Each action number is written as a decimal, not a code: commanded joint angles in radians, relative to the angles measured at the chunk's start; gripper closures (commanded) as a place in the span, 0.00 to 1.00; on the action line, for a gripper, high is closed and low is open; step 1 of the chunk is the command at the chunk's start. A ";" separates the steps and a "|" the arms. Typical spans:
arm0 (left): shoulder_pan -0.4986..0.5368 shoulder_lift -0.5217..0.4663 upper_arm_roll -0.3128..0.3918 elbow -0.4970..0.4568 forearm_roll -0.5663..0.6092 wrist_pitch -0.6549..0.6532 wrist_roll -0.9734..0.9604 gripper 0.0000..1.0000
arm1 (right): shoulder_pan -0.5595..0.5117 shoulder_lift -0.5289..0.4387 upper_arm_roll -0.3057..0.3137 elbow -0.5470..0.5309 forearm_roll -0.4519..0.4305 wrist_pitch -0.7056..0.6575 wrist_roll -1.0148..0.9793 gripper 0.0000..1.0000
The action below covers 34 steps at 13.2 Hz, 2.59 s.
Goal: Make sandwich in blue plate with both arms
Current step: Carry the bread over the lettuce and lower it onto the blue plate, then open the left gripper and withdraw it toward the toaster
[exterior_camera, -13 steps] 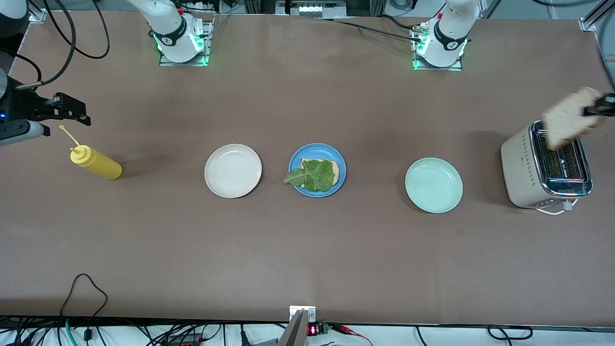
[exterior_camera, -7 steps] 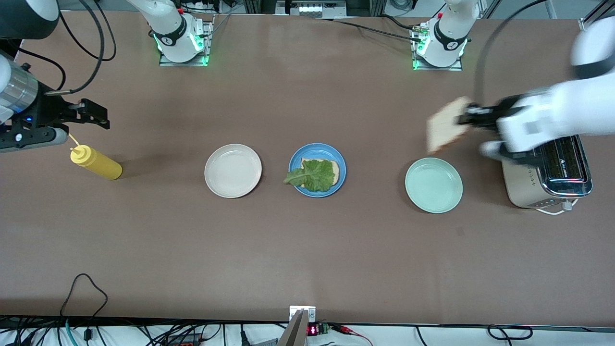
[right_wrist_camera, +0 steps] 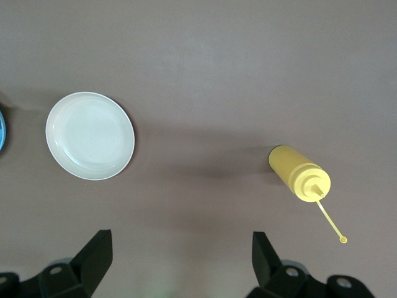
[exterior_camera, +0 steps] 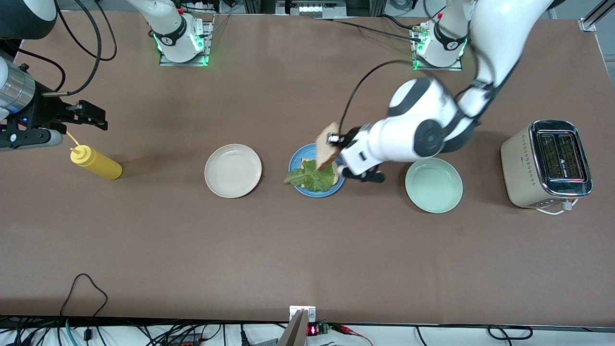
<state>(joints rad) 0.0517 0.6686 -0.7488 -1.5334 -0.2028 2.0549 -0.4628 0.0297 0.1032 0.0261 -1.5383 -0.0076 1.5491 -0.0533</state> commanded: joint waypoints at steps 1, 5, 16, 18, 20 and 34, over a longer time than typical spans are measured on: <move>-0.015 0.084 0.005 0.041 -0.023 0.091 0.002 0.99 | -0.004 -0.008 -0.003 0.012 -0.002 -0.020 0.015 0.00; -0.033 0.140 0.008 0.039 -0.020 0.125 0.010 0.99 | 0.000 -0.019 -0.003 0.003 -0.003 -0.055 0.020 0.00; -0.041 0.255 0.063 0.041 -0.006 0.208 0.088 0.56 | -0.002 -0.019 -0.003 0.003 -0.003 -0.060 0.021 0.00; -0.043 0.275 0.075 0.041 -0.009 0.232 0.119 0.41 | -0.004 -0.017 -0.002 0.003 -0.003 -0.056 0.021 0.00; -0.046 0.281 0.092 0.041 -0.006 0.232 0.122 0.27 | -0.004 -0.017 -0.003 0.003 -0.003 -0.053 0.021 0.00; 0.077 -0.139 0.103 0.044 0.414 -0.137 0.110 0.00 | -0.011 -0.014 -0.002 0.003 -0.006 -0.049 0.021 0.00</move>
<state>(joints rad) 0.0863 0.6032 -0.6551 -1.4682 0.1312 1.9861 -0.3650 0.0222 0.0960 0.0210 -1.5376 -0.0077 1.5053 -0.0418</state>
